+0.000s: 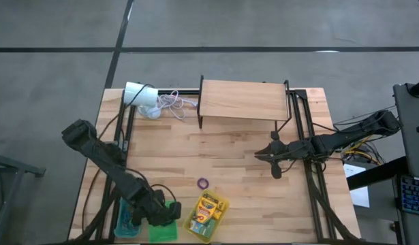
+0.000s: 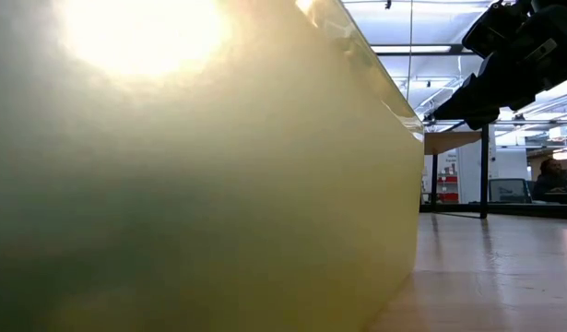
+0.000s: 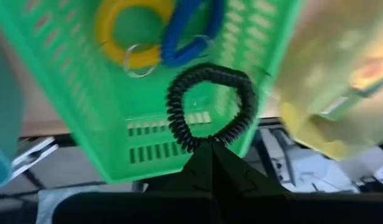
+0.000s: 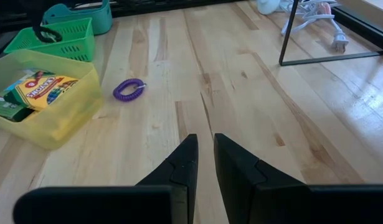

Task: Pick & Place Office Desk Supplies
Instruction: Put the black spring rubberband into the green bin, then put the violet spring rubberband into the green bin

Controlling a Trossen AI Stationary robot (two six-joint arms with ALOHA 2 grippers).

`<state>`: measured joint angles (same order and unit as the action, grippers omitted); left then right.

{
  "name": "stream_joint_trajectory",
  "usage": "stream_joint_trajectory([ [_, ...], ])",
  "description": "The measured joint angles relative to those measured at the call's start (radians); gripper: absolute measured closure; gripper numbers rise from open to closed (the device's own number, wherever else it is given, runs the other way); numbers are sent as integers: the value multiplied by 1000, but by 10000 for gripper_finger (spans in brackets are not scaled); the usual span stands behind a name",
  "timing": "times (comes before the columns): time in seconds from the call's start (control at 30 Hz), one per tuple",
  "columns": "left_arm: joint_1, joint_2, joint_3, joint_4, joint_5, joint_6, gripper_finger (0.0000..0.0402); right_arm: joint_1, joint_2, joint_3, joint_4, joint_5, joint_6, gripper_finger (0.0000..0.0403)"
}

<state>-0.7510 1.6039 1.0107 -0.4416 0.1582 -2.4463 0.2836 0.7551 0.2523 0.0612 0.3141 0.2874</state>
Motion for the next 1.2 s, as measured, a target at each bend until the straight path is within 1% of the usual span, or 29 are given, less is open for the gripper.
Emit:
stream_joint_trajectory([
  [0.13, -20, 9, 0, -9, 33, -48, 400, 0, 0, 0, 0, 0, 0, 351],
  [0.33, -29, 9, 0, -34, 36, -65, 396, 0, 0, 0, 0, 0, 0, 351],
  [0.43, -29, 9, 0, -34, 23, -59, 376, 0, 0, 0, 0, 0, 0, 351],
  [0.53, -29, 8, 0, -34, 13, -28, 348, 0, 0, 0, 0, 0, 0, 351],
  [0.67, -29, 8, 0, -34, 3, -23, 314, 0, 0, 0, 0, 0, 0, 351],
  [0.73, -29, 8, 0, -34, 3, -23, 304, 0, 0, 0, 0, 0, 0, 351],
  [0.87, -29, 5, -1, -34, -7, -15, 300, 0, 0, 0, 0, 0, 0, 351],
  [1.0, -26, -14, -1, -50, -46, 50, 300, 0, 0, 0, 0, 0, 0, 351],
  [1.2, 2, -54, -1, -192, -135, 244, 300, 0, 0, 0, 0, 0, 0, 351],
])
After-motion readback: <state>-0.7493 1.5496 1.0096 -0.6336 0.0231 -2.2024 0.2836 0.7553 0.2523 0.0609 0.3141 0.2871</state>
